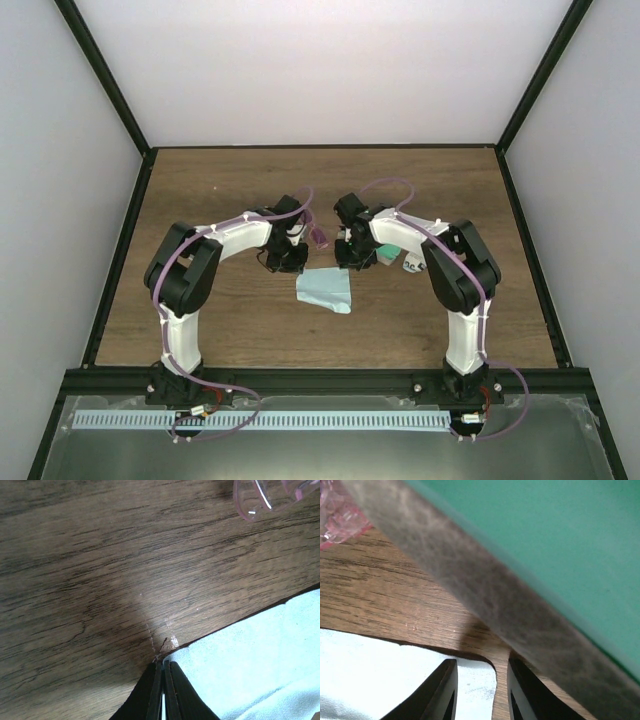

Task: Organize the sunglasses
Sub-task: Fold the glasses cleaning cloth at the center of the board.

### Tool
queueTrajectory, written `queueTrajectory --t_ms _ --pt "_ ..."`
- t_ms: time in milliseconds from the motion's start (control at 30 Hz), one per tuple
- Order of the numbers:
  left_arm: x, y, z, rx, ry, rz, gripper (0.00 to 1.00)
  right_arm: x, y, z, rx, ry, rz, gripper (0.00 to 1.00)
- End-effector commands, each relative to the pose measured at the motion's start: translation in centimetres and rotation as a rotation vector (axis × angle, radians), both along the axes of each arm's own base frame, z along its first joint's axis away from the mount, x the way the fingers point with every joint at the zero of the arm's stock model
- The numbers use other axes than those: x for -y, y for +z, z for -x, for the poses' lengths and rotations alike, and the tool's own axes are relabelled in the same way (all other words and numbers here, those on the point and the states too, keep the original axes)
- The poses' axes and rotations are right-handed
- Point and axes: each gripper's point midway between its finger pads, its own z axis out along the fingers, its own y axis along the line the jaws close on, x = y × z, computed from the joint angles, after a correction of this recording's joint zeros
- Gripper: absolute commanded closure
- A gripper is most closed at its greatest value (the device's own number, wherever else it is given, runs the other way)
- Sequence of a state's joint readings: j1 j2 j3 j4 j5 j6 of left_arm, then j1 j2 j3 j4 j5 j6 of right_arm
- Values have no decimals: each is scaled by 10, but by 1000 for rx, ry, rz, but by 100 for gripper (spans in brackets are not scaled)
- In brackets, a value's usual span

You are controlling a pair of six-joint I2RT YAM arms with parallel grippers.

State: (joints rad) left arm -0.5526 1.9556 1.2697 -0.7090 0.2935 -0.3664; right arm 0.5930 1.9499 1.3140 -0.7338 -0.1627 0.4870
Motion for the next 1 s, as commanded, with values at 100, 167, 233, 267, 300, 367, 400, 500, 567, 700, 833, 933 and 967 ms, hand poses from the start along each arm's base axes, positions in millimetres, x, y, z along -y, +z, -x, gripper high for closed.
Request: queueTrajectory --t_ms 100,167,233,267,300,367,400,500,567,700,833,933,967 --pt "-4 -18 12 -48 -1 -39 96 -10 -8 5 -17 28 3 78" --pt "-4 -18 12 -47 -2 -36 96 -11 -9 6 -21 32 1 83" --pt "-3 -19 12 -47 -2 -36 96 -12 -9 7 -24 34 -5 87" --pt "-3 -19 12 -48 -3 -36 96 -13 -9 8 -26 36 -8 88" --pt "-3 -19 12 -47 -3 -36 96 -13 -10 7 -27 35 -8 90" --pt "-3 -19 12 -47 -3 -36 96 -14 -10 7 -28 35 -7 94" --pt "-3 -19 12 -47 -4 -37 96 -13 -11 7 -29 33 -6 96" --pt "-3 -18 11 -41 -7 -38 96 -13 -9 4 -17 32 0 99" --pt "-3 -16 9 -33 -9 -38 96 -13 -5 1 -3 29 4 99" --pt "0 -3 2 6 -9 -23 96 -16 9 -6 29 27 -3 99" --pt "7 22 -11 60 -2 4 96 -23 30 -15 61 26 -31 99" --pt "13 42 -21 101 1 28 96 -26 46 -20 88 26 -47 99" --pt "14 48 -25 116 3 32 96 -27 52 -22 96 26 -52 99"
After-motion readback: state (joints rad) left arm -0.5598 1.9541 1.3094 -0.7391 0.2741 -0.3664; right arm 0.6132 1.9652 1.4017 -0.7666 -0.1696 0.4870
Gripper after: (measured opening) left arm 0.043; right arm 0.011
